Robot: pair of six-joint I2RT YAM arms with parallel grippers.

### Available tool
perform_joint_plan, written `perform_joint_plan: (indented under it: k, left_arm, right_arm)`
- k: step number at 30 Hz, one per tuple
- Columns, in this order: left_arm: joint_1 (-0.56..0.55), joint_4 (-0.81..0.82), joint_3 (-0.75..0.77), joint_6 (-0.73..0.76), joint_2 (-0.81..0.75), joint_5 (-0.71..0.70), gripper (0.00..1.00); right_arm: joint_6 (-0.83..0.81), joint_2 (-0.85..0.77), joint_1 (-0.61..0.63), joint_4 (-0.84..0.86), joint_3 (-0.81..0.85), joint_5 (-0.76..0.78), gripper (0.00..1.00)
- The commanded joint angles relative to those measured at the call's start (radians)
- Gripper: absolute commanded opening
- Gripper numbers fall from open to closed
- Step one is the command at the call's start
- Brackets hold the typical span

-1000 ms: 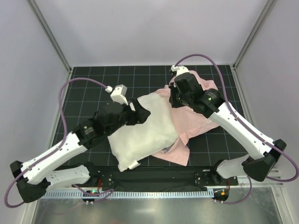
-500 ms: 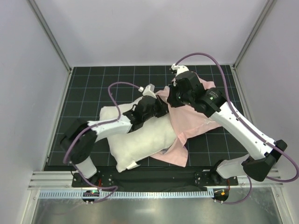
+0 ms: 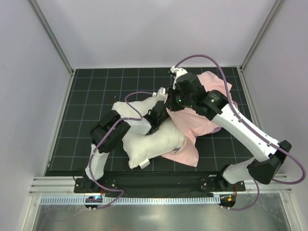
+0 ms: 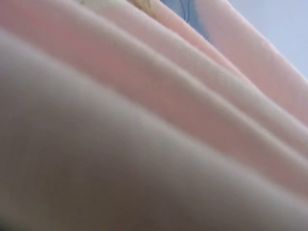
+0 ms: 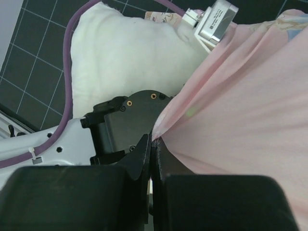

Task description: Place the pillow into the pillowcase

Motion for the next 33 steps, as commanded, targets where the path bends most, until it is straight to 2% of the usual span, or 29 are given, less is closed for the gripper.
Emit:
perform_joint_plan:
  k: [1,4,7,8,9,10,13,16,21,23,28,31,33]
  left_arm:
    - [0.027,-0.091,-0.069,0.059,-0.122,-0.031,0.02]
    - [0.028,-0.24,-0.134,0.125,-0.268,-0.027,0.12]
    - [0.025,-0.373,-0.194,0.153,-0.377,-0.026,0.34]
    - [0.025,-0.418,-0.197,0.156,-0.442,-0.021,0.51]
    - [0.025,-0.479,-0.199,0.182,-0.47,-0.017,0.57]
    - [0.025,-0.61,-0.187,0.197,-0.5,-0.014,0.62]
    - [0.024,-0.778,-0.197,0.248,-0.613,-0.049,0.68]
    - [0.025,-0.91,-0.28,0.291,-0.769,-0.109,0.77]
    - [0.05,-1.281,-0.29,0.387,-1.059,-0.234,0.97]
    - [0.088,-1.369,-0.3,0.416,-1.139,-0.231,1.0]
    - [0.267,-1.576,-0.386,0.463,-1.397,-0.212,1.0]
    - [0.301,-1.625,-0.46,0.458,-1.489,-0.198,1.0]
    - [0.3,-1.618,-0.503,0.403,-1.515,-0.163,1.0]
  right_arm:
    - [0.048,-0.111,0.035,0.144,0.048,-0.061,0.04]
    - [0.049,-0.145,0.001,0.141,0.034,-0.025,0.04]
    - [0.049,-0.154,-0.049,0.144,0.015,-0.023,0.04]
    - [0.049,-0.156,-0.066,0.149,0.009,-0.026,0.04]
    - [0.048,-0.153,-0.074,0.15,0.008,-0.028,0.04]
    - [0.049,-0.147,-0.08,0.153,0.005,-0.028,0.04]
    - [0.049,-0.139,-0.088,0.167,-0.009,-0.026,0.04]
    - [0.053,-0.131,-0.086,0.189,-0.034,-0.026,0.04]
    - [0.04,-0.093,-0.086,0.205,-0.066,-0.024,0.04]
    - [0.036,-0.081,-0.086,0.204,-0.078,-0.029,0.04]
    - [0.027,-0.056,-0.085,0.215,-0.104,-0.078,0.04]
    - [0.019,-0.044,-0.079,0.221,-0.121,-0.08,0.04]
    - [0.017,-0.036,-0.074,0.221,-0.127,-0.081,0.04]
